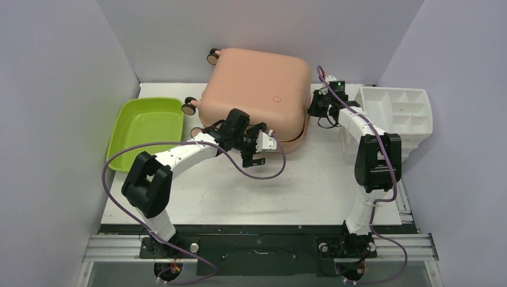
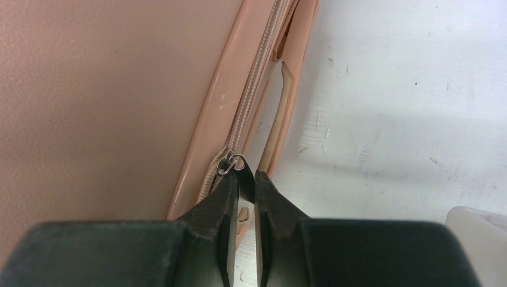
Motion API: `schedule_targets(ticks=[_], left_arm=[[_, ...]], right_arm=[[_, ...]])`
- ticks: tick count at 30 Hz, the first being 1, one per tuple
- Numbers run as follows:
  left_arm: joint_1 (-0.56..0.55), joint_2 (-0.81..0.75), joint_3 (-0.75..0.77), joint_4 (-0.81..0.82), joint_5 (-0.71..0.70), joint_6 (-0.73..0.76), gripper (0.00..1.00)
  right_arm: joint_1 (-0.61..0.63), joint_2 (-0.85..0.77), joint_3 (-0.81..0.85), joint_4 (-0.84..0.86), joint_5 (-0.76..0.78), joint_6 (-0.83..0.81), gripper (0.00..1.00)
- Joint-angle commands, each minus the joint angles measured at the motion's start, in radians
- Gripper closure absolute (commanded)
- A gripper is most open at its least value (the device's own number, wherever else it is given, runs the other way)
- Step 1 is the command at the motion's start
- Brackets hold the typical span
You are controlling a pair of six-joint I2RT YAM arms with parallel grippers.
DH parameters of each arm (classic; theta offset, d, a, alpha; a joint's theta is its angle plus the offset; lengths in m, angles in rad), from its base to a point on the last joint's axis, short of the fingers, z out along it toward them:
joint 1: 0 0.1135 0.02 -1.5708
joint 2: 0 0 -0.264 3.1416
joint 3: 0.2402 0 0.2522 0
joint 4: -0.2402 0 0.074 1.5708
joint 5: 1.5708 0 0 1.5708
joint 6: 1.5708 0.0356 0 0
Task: Open, take out, and arrange the luggage
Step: Unzip the zipper of the luggage, then hold the luggage at the center of the board.
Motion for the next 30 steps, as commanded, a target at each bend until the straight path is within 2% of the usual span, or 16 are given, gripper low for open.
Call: schedule_targets(ticks=[1,16,22,30], left_arm=[[0.01,-0.04,0.049,0.043,-0.014,0.006,0.04],[0.024,-0.04,0.076,0.022,-0.015,0.018,0.04],[0.015,-0.024,0.035,0.041,-0.022,0.019,0.04],[0.002,0.017,-0.043,0.156,-0.159,0.01,0.04]], right_arm=[[-0.044,-0.023,0.0,0.084,0.097,0.011,0.99],[-0.041,-0.017,-0.001,0.085,0.097,0.012,0.99],[-0.04,-0.018,0.002,0.083,0.099,0.012,0.99],[-0.04,-0.017,-0.002,0.083,0.099,0.01,0.99]])
